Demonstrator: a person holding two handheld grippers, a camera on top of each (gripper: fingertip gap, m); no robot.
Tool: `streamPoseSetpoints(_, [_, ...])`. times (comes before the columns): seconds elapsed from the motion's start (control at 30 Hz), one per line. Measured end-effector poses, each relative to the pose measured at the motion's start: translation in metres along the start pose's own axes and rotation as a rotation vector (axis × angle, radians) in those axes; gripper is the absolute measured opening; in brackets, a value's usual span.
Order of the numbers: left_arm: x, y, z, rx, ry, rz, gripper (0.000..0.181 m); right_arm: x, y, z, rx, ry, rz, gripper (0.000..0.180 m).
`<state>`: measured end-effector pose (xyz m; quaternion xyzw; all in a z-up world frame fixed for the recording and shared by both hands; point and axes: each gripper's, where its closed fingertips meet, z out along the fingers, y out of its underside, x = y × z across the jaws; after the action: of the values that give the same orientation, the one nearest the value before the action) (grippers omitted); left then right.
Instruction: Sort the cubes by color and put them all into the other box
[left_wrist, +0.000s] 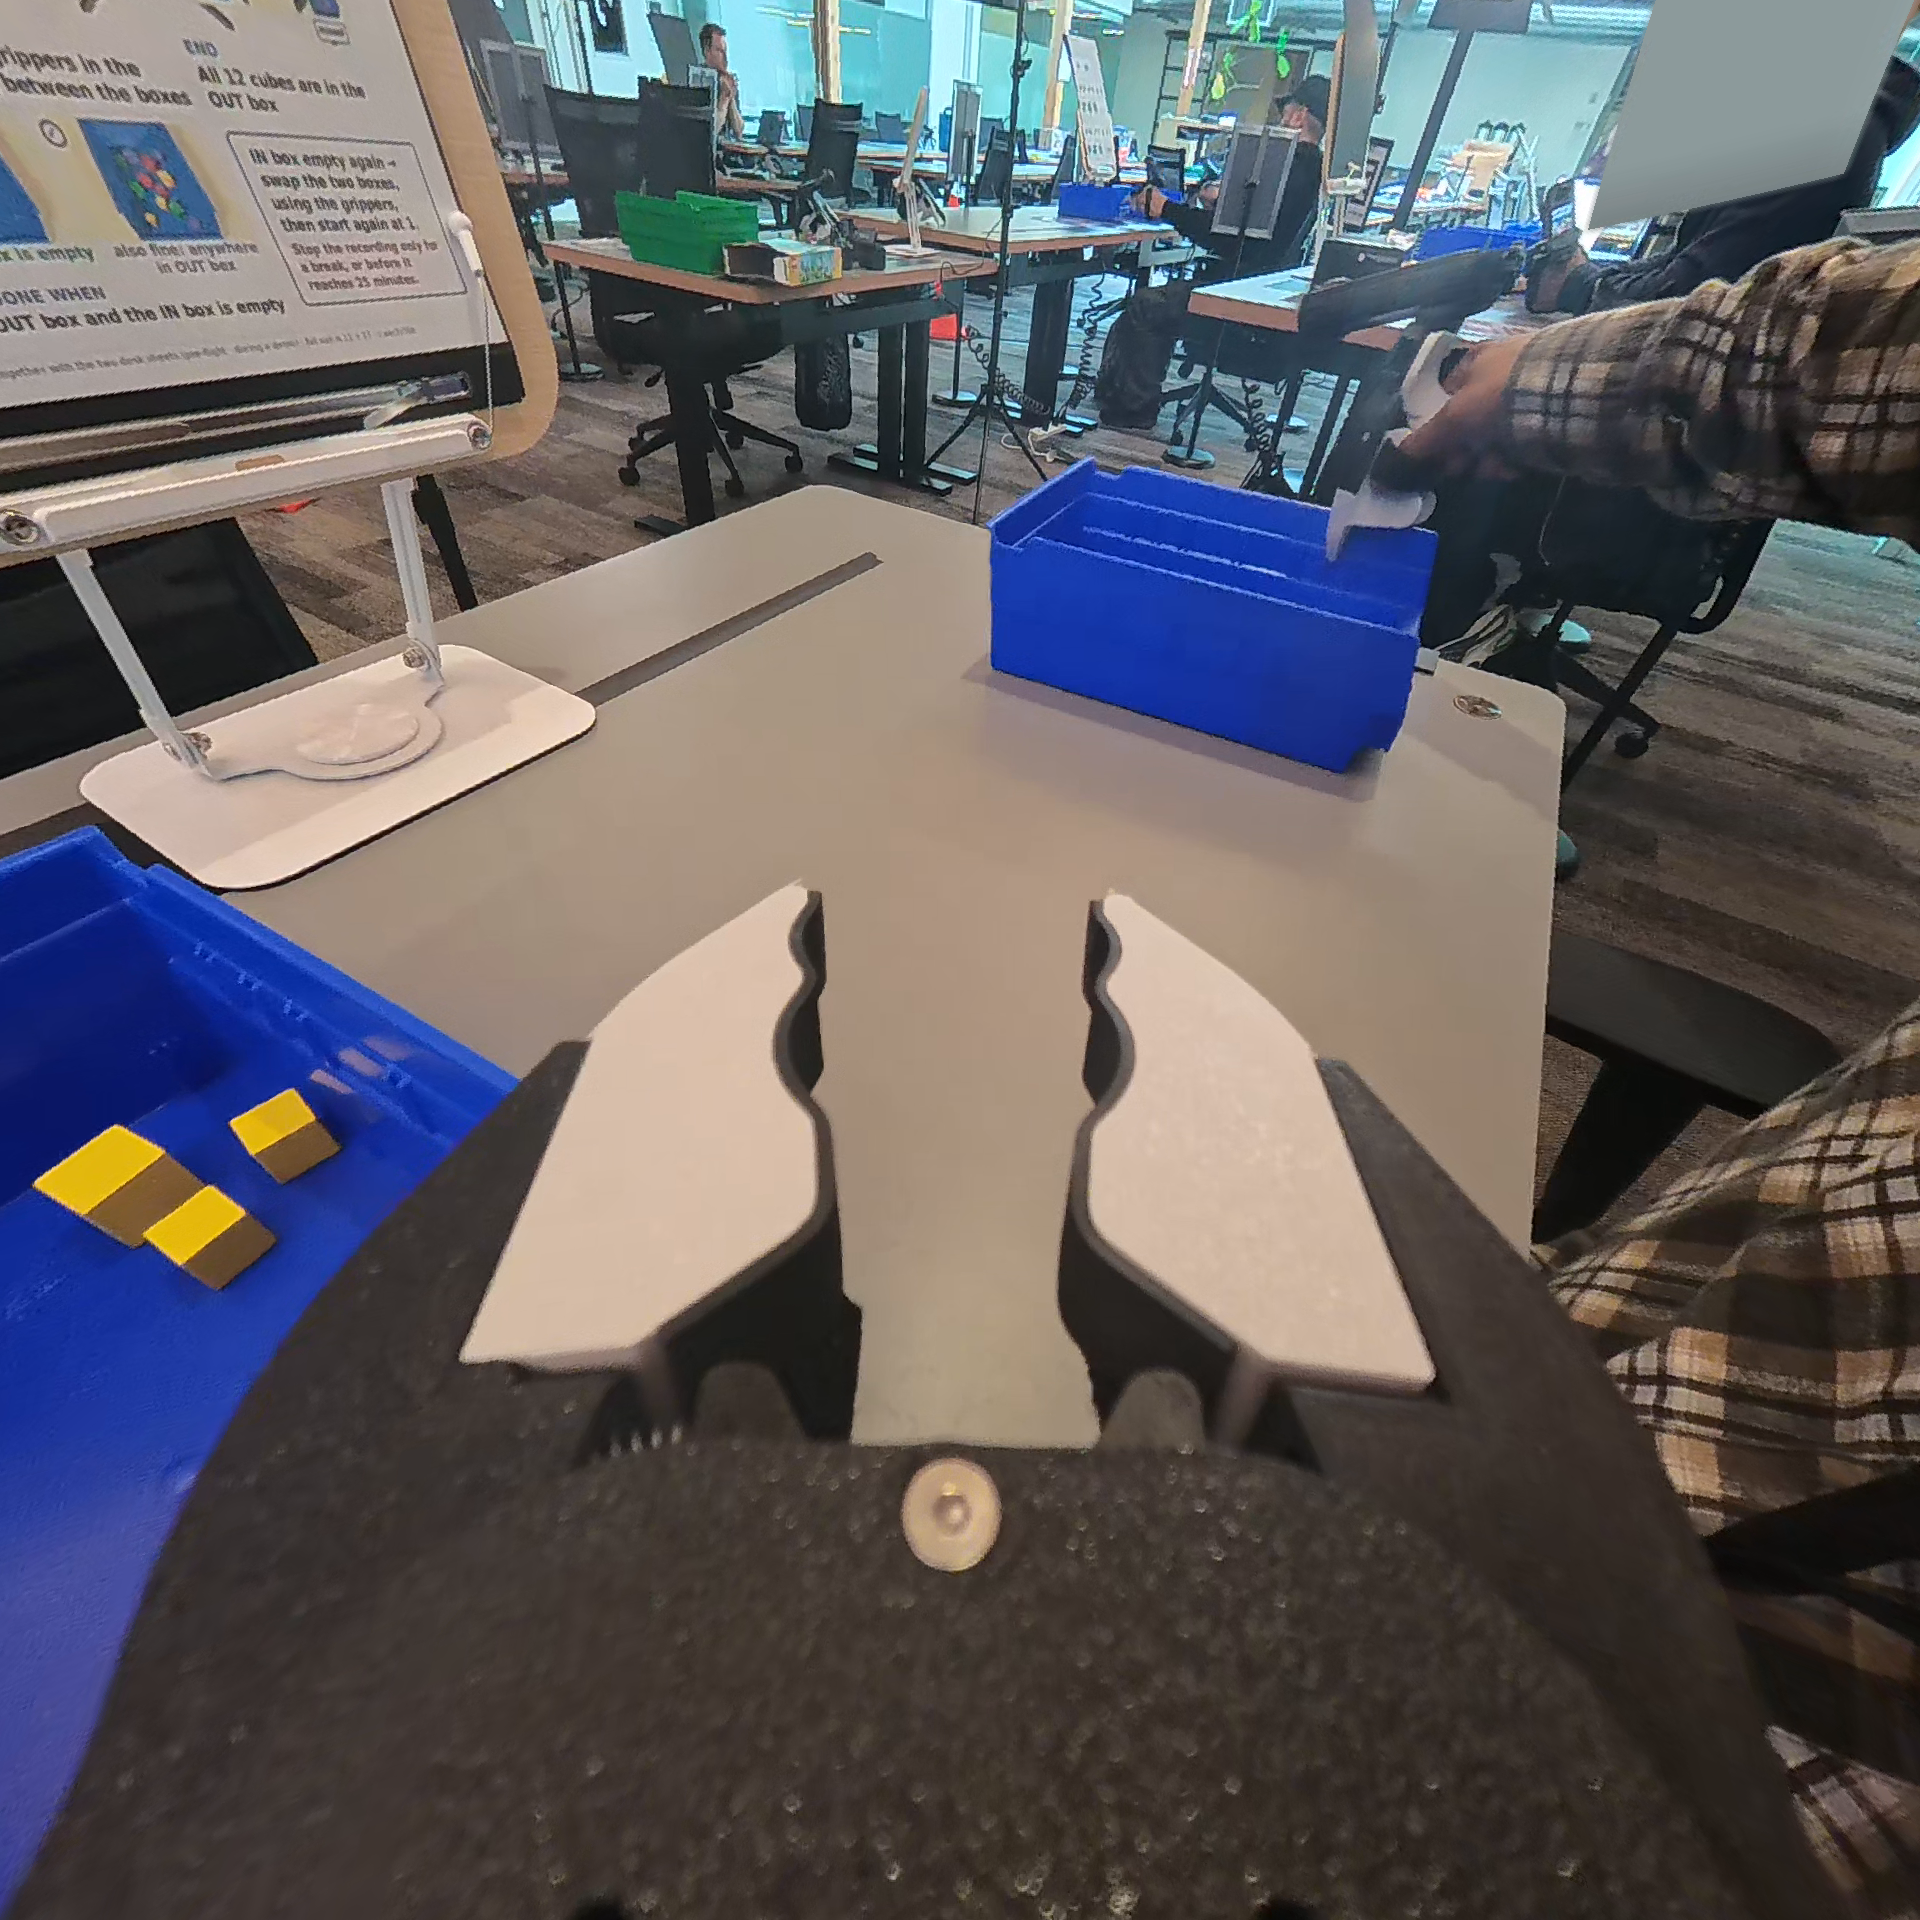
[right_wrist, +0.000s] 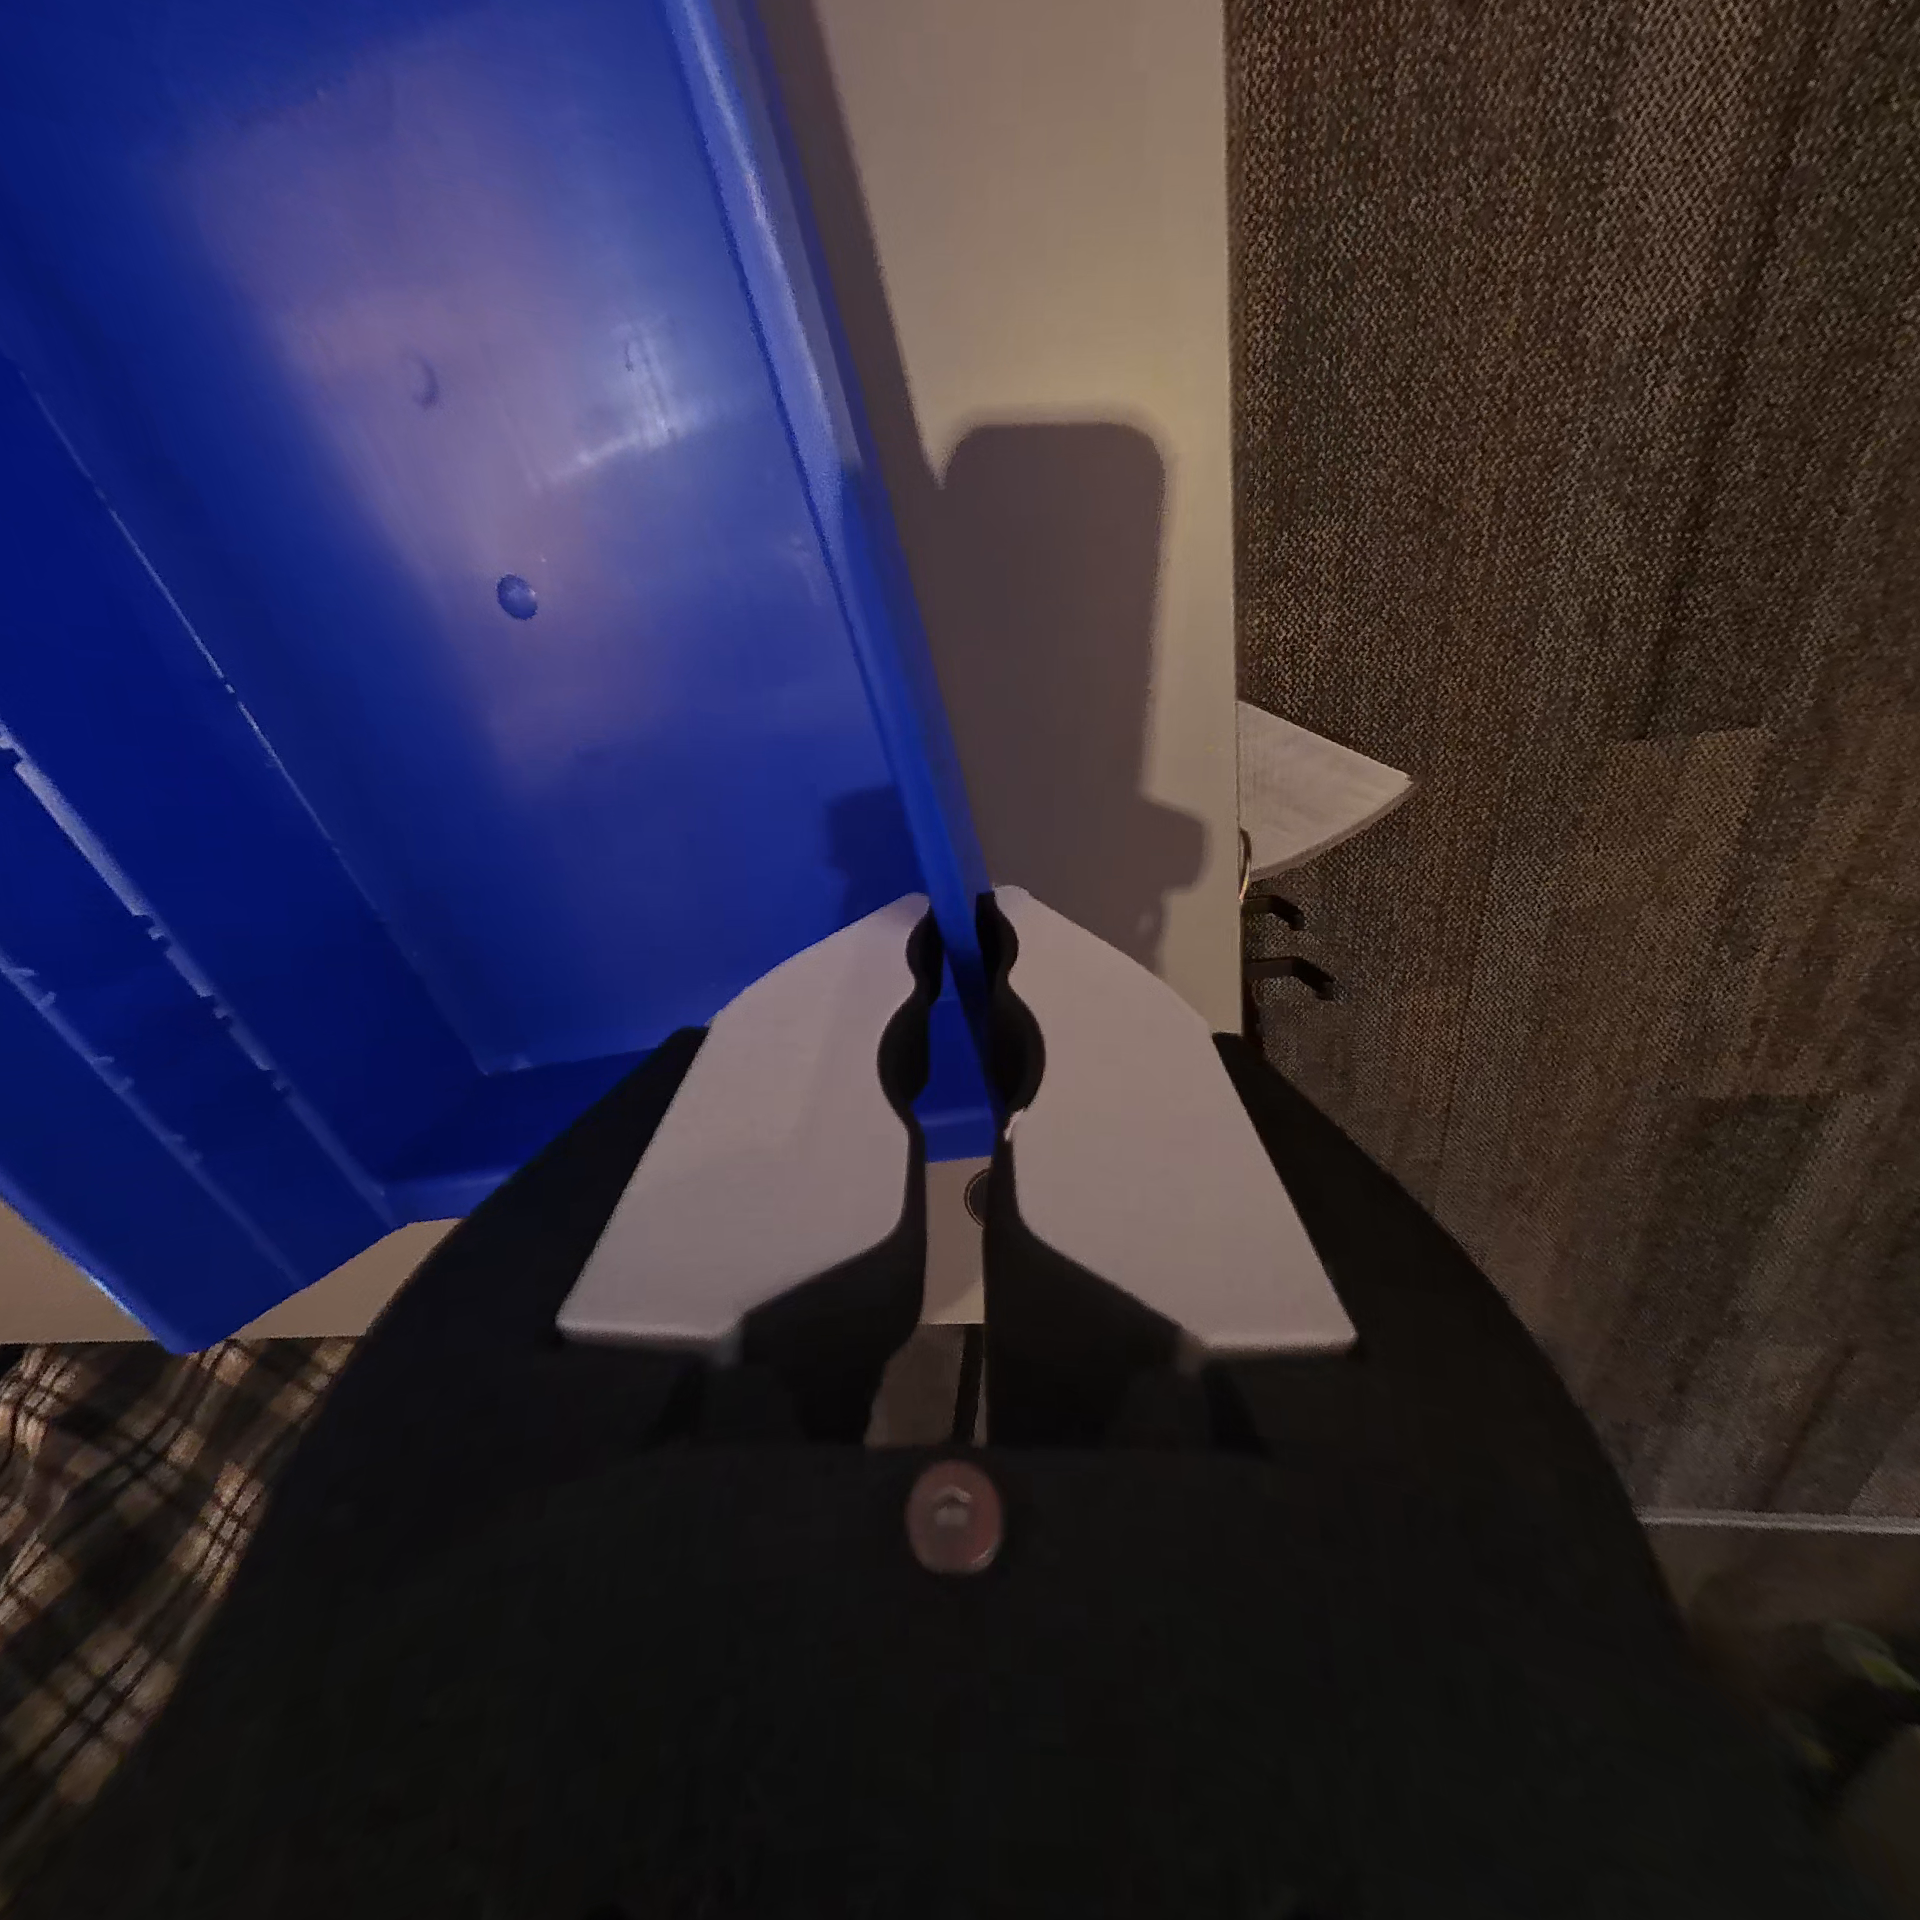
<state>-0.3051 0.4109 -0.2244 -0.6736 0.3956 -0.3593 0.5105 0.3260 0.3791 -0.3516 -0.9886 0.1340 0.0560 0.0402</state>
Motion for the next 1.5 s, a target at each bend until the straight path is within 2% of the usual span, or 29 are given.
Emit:
streamPoseSetpoints(0.8, [0.002,0.002,0.003,-0.013,0.003,0.001,0.049,0.023,0.001,-0.005,0.013,0.024,0.036,0.007])
streamPoseSetpoints(0.83, [0.002,0.002,0.002,-0.011,0.002,0.002,0.049,0.022,0.002,-0.006,0.017,0.029,0.021,0.012])
streamPoseSetpoints(0.87, [0.002,0.001,0.001,-0.008,0.001,0.004,0.05,0.019,0.002,-0.009,0.026,0.014,-0.003,0.036])
streamPoseSetpoints(0.9, [0.002,-0.001,0.0,-0.002,-0.003,0.005,0.052,0.016,0.002,-0.014,0.043,0.008,-0.019,0.048])
streamPoseSetpoints(1.0, [0.001,-0.006,-0.006,0.022,-0.021,0.01,0.057,0.006,-0.003,-0.04,0.106,0.012,-0.061,0.078])
streamPoseSetpoints(1.03, [0.001,-0.008,-0.008,0.031,-0.029,0.01,0.059,0.0,-0.008,-0.054,0.156,0.015,-0.08,0.081])
streamPoseSetpoints(1.1, [-0.001,-0.012,-0.012,0.046,-0.051,0.014,0.064,-0.024,-0.025,-0.093,0.326,0.013,-0.143,0.084])
streamPoseSetpoints(1.2, [-0.008,-0.016,-0.02,0.05,-0.112,0.029,0.072,-0.093,-0.044,-0.16,0.675,-0.022,-0.325,0.085])
streamPoseSetpoints(1.3, [-0.023,-0.018,-0.035,0.033,-0.222,0.056,0.081,-0.179,-0.031,-0.204,0.987,-0.086,-0.514,0.087])
streamPoseSetpoints(1.4, [-0.052,-0.016,-0.063,0.007,-0.39,0.049,0.085,-0.262,0.003,-0.206,1.214,-0.208,-0.663,0.089])
streamPoseSetpoints(1.5, [-0.084,-0.004,-0.092,-0.051,-0.516,0.009,0.083,-0.333,0.035,-0.174,1.302,-0.388,-0.765,0.089])
